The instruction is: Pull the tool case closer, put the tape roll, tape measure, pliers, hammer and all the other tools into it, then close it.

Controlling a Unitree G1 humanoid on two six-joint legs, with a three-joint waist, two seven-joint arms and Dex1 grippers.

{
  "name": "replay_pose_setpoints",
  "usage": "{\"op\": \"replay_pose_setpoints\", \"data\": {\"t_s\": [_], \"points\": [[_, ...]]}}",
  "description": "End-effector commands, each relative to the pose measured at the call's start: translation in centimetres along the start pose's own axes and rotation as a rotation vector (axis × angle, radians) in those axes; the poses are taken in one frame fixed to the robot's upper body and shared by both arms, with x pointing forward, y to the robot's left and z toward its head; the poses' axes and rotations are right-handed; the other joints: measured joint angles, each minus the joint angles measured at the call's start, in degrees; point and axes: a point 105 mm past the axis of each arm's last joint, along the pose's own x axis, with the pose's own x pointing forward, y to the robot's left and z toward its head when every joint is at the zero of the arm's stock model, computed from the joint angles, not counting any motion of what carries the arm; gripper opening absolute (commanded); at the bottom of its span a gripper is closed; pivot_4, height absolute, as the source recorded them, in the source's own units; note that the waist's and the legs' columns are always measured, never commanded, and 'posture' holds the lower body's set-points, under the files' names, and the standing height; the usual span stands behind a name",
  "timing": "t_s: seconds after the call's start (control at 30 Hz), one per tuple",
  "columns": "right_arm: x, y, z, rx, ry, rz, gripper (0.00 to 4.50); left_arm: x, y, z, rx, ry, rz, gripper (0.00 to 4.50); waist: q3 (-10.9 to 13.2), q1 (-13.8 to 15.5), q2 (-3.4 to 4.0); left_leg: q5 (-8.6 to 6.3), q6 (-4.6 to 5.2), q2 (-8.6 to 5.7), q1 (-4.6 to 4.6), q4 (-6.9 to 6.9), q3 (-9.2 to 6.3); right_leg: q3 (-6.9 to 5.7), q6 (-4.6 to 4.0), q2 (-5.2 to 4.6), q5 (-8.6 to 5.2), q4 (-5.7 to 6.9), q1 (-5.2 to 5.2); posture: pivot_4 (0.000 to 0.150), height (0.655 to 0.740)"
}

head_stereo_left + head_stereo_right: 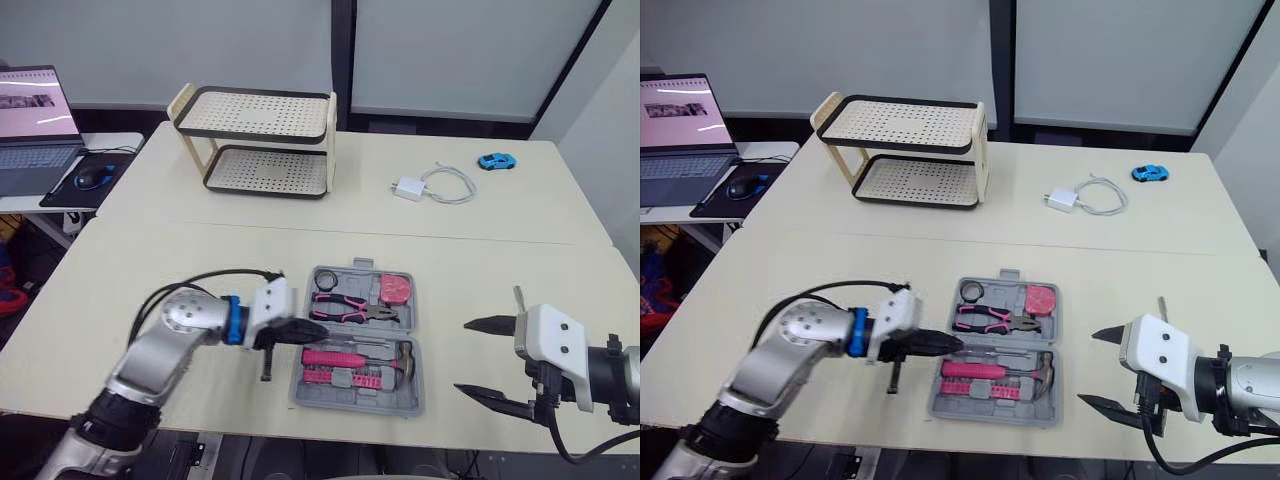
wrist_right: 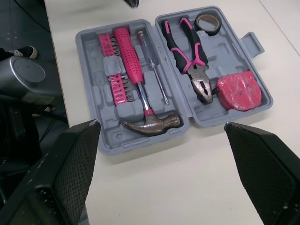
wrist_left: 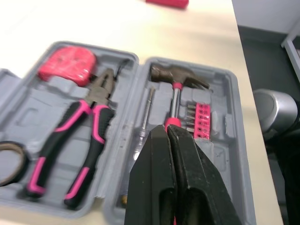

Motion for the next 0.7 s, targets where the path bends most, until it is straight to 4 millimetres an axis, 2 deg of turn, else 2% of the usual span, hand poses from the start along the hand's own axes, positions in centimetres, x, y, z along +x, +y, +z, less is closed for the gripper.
{"op": "replay_pose_setpoints", "data": {"t_s": [0.03, 0.2, 0.27, 0.3, 0.37, 0.5, 0.7], "points": [[-1.5, -1.5, -0.9, 0.027, 0.007, -0.143, 4.5, -4.6, 1.1, -0.9, -0.01, 0.025, 0.141, 0.02, 0.0, 0.0, -0.01, 0.0, 0.0, 0.01, -0.02, -0.01, -0.02, -0.01, -0.01, 0.0, 0.0, 0.02, -0.04, 0.15, 0.735], [-4.5, -3.3, -4.3, 0.114, 0.036, -0.378, 4.5, -9.4, 2.3, -4.4, -0.096, 0.098, 0.405, 0.02, 0.0, 0.0, 0.01, -0.01, 0.01, 0.02, 0.0, -0.05, 0.04, 0.0, -0.04, -0.02, -0.02, 0.03, -0.06, 0.15, 0.735], [-5.7, -3.7, -5.6, 0.138, 0.048, -0.452, 4.5, -10.4, 2.3, -5.4, -0.117, 0.111, 0.47, 0.02, 0.0, 0.1, 0.0, -0.01, 0.01, 0.01, -0.02, -0.02, 0.05, 0.01, -0.03, -0.04, -0.01, 0.02, -0.05, 0.15, 0.735], [-6.4, -3.7, -6.5, 0.163, 0.061, -0.492, 4.5, -10.9, 2.1, -6.0, -0.144, 0.113, 0.505, 0.19, 0.0, 0.1, 0.01, -0.01, 0.01, 0.01, -0.01, -0.03, 0.06, 0.01, -0.03, -0.04, -0.02, 0.02, -0.05, 0.15, 0.735], [-7.8, -3.6, -8.2, 0.206, 0.088, -0.562, 4.5, -11.8, 1.3, -7.1, -0.207, 0.105, 0.547, 0.58, 0.0, 0.1, 0.0, -0.01, 0.01, 0.02, -0.01, -0.04, 0.07, 0.02, -0.03, -0.04, -0.01, 0.02, -0.05, 0.15, 0.735], [-9.9, -2.5, -11.0, 0.322, 0.117, -0.649, 4.5, -13.3, 0.0, -8.8, -0.303, 0.076, 0.663, 1.78, 0.0, 0.0, 0.03, -0.01, 0.01, 0.03, 0.08, -0.08, 0.14, 0.05, -0.07, -0.04, -0.04, 0.04, -0.03, 0.15, 0.735], [-11.9, -0.8, -14.4, 0.465, 0.158, -0.71, 4.5, -14.1, -2.3, -10.5, -0.403, 0.068, 0.749, 3.57, -0.1, -0.1, 0.02, -0.01, 0.0, 0.1, 0.17, -0.11, 0.24, 0.12, -0.27, -0.03, -0.2, 0.06, -0.01, 0.15, 0.735]]}}
